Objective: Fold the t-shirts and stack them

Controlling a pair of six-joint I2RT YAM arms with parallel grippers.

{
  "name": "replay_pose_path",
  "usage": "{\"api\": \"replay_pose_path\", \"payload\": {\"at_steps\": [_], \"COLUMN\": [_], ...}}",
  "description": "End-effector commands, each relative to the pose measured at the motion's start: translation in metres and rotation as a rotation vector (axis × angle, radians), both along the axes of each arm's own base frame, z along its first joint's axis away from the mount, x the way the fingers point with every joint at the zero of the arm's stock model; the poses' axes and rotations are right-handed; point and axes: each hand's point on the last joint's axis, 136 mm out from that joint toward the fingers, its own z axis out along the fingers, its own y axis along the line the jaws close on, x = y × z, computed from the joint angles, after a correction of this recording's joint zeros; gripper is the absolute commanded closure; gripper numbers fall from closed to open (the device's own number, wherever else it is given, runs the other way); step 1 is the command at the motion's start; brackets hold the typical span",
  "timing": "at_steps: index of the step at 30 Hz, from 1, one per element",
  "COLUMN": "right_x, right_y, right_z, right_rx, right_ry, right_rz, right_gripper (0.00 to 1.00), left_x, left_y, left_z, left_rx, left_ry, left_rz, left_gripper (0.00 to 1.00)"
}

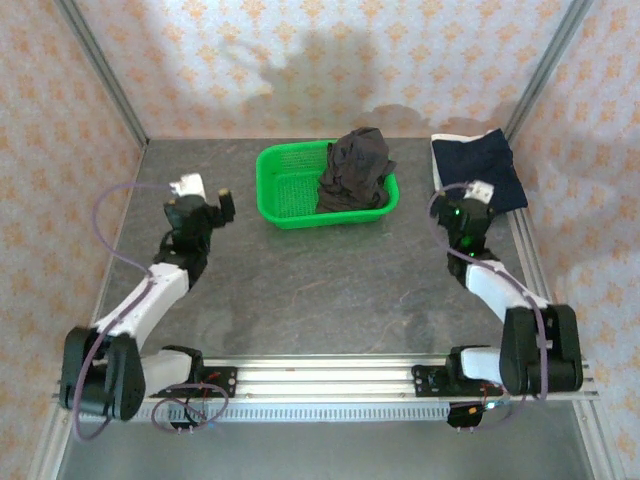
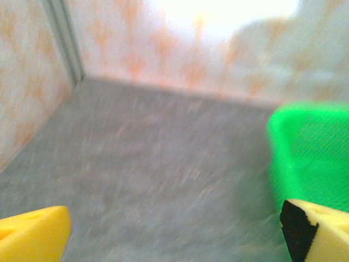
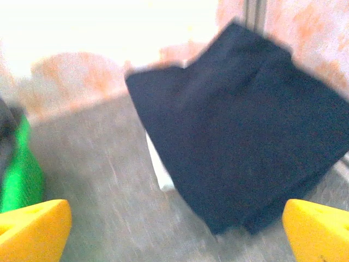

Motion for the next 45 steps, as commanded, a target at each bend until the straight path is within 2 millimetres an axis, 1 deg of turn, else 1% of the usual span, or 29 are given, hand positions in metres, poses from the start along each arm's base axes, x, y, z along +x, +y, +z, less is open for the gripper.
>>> {"api": "replay_pose_path", "payload": {"at_steps": [1,2,3,4,5,6,7,9,10,12,16,20,22,25,28,30,31,33,37,41,45], "right_x": [-0.032,-0.027,-0.019,-0.017,-0.017,-0.018,-0.020,-0.025,-0.028,-0.035,-0.046,-0.054,-0.056,-0.060,-0.061,-0.061,-0.062,-0.063,-0.064,-0.065,-0.065], "right_y": [-0.028,-0.016,0.006,0.020,0.029,0.036,0.039,0.041,0.039,0.034,0.024,0.010,0.005,-0.003,-0.004,-0.004,-0.005,-0.006,-0.007,-0.008,-0.008], "right_z": [-0.017,-0.018,-0.016,-0.015,-0.015,-0.016,-0.018,-0.021,-0.024,-0.031,-0.037,-0.046,-0.050,-0.055,-0.058,-0.060,-0.061,-0.061,-0.064,-0.065,-0.067], "right_rx": [0.198,0.223,0.237,0.255,0.271,0.290,0.304,0.311,0.305,0.283,0.230,0.229,0.221,0.189,0.185,0.185,0.183,0.179,0.173,0.171,0.167], "right_ry": [0.151,0.175,0.194,0.213,0.237,0.260,0.282,0.322,0.351,0.416,0.496,0.521,0.534,0.557,0.563,0.559,0.561,0.563,0.566,0.563,0.564], "right_rz": [-0.277,-0.181,-0.027,0.056,0.099,0.133,0.145,0.145,0.131,0.109,0.070,0.020,0.008,-0.020,-0.019,-0.020,-0.022,-0.027,-0.031,-0.032,-0.034], "right_gripper": [0.00,0.00,0.01,0.01,0.01,0.01,0.01,0.01,0.01,0.01,0.01,0.01,0.01,0.01,0.00,0.01,0.01,0.01,0.01,0.01,0.00], "left_x": [-0.021,-0.021,-0.019,-0.018,-0.020,-0.023,-0.029,-0.037,-0.039,-0.042,-0.049,-0.056,-0.053,-0.044,-0.037,-0.036,-0.032,-0.022,-0.001,0.013,0.030], "left_y": [-0.012,-0.019,-0.035,-0.051,-0.068,-0.089,-0.112,-0.149,-0.166,-0.194,-0.232,-0.263,-0.272,-0.278,-0.285,-0.293,-0.295,-0.295,-0.295,-0.300,-0.299], "left_z": [0.003,0.007,0.016,0.022,0.028,0.031,0.030,0.019,0.009,-0.007,-0.038,-0.057,-0.069,-0.087,-0.102,-0.106,-0.106,-0.118,-0.125,-0.124,-0.127], "left_rx": [-0.259,-0.280,-0.293,-0.290,-0.255,-0.170,-0.061,0.107,0.156,0.224,0.396,0.516,0.581,0.624,0.650,0.646,0.650,0.682,0.740,0.752,0.771], "left_ry": [0.122,0.135,0.130,0.123,0.124,0.143,0.183,0.277,0.327,0.399,0.523,0.593,0.632,0.727,0.789,0.800,0.788,0.805,0.816,0.814,0.796], "left_rz": [0.023,-0.014,-0.112,-0.201,-0.280,-0.369,-0.448,-0.583,-0.650,-0.775,-0.954,-1.110,-1.144,-1.159,-1.180,-1.209,-1.206,-1.180,-1.132,-1.119,-1.095], "left_gripper": [0.00,0.00,0.00,0.00,0.00,0.00,0.00,0.00,0.00,0.00,0.00,0.00,0.00,0.00,0.00,0.00,0.00,0.00,0.01,0.03,0.08]}}
